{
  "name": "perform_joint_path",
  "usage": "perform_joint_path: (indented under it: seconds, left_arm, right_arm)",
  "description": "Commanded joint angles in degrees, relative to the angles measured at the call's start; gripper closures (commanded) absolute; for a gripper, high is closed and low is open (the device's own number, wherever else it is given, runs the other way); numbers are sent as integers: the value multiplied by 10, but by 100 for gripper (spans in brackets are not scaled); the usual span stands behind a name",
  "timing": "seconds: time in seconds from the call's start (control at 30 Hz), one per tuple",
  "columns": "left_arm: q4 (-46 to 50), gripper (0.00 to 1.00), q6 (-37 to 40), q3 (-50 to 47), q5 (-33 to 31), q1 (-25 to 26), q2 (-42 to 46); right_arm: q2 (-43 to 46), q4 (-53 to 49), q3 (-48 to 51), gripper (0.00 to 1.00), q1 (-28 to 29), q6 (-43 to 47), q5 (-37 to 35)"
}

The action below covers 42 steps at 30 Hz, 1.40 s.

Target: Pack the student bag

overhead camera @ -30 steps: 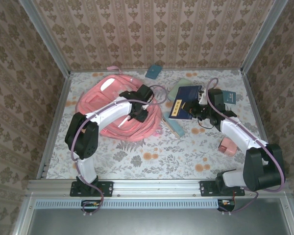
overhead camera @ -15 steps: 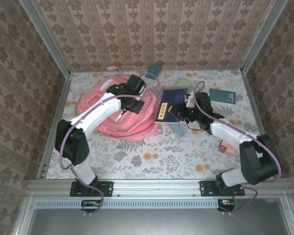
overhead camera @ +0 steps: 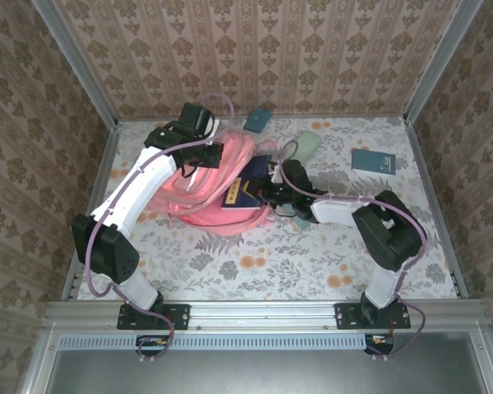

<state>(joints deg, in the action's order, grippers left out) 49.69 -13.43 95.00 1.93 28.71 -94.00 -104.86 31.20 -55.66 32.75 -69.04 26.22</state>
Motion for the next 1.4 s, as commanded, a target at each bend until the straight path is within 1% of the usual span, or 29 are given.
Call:
perform_joint_path:
  seconds: [0.0, 0.17, 0.3, 0.37, 0.47, 0.5, 0.57, 0.6, 0.67, 0.77, 0.87, 1.0, 1.07, 1.1, 1.17, 1.23, 1.27, 1.37]
  left_arm:
    - [-30, 100, -30, 34, 43, -1, 19]
    - [-38, 100, -49, 30, 61, -2, 21]
    - [-43, 100, -55, 26, 68, -2, 26]
    - [-44, 100, -56, 23, 68, -2, 28]
    - [-45, 100, -55, 21, 68, -2, 29]
    - [-45, 100, -54, 19, 66, -2, 30]
    - [-42, 100, -52, 19, 62, -3, 30]
    - [-39, 100, -50, 19, 59, -3, 30]
    - [-36, 100, -48, 15, 55, -5, 32]
    - [-41, 100, -49, 4, 58, -9, 37]
    - [-48, 100, -51, -5, 64, -13, 38]
    - [-52, 100, -52, -10, 69, -13, 34]
    - [-54, 100, -52, -13, 70, -14, 34]
    - [-54, 100, -52, -14, 70, -14, 34]
    - [-51, 100, -50, -15, 67, -15, 34]
    - [-50, 100, -47, -20, 66, -15, 35]
    - [-50, 100, -46, -24, 66, -15, 36]
    - [-54, 100, -42, -40, 67, -15, 36]
  right_arm:
    - [-48, 100, -62, 100, 21, -46, -52]
    - [-144, 97, -161, 100, 42, -85, -99]
    - [-205, 32, -244, 100, 48, -88, -143]
    - [-237, 2, -291, 99, 49, -92, -141]
    - [-280, -66, -364, 84, 50, -93, -126]
    - [-293, -114, -396, 78, 50, -89, -111]
    - [-306, -154, -427, 61, 49, -77, -81]
    - [-299, -164, -422, 55, 49, -71, -79]
    - [-274, -177, -395, 51, 50, -53, -86]
    - [-229, -208, -352, 51, 48, -16, -102]
    - [-192, -214, -312, 56, 44, 9, -111]
    - [-167, -226, -287, 69, 43, 23, -109]
    - [-161, -232, -282, 73, 43, 32, -105]
    - [-157, -238, -278, 74, 43, 34, -106]
    - [-145, -240, -263, 71, 42, 36, -109]
    - [-125, -242, -242, 61, 42, 41, -115]
    - [-111, -246, -232, 59, 42, 49, -121]
    - [-62, -269, -201, 55, 42, 85, -145]
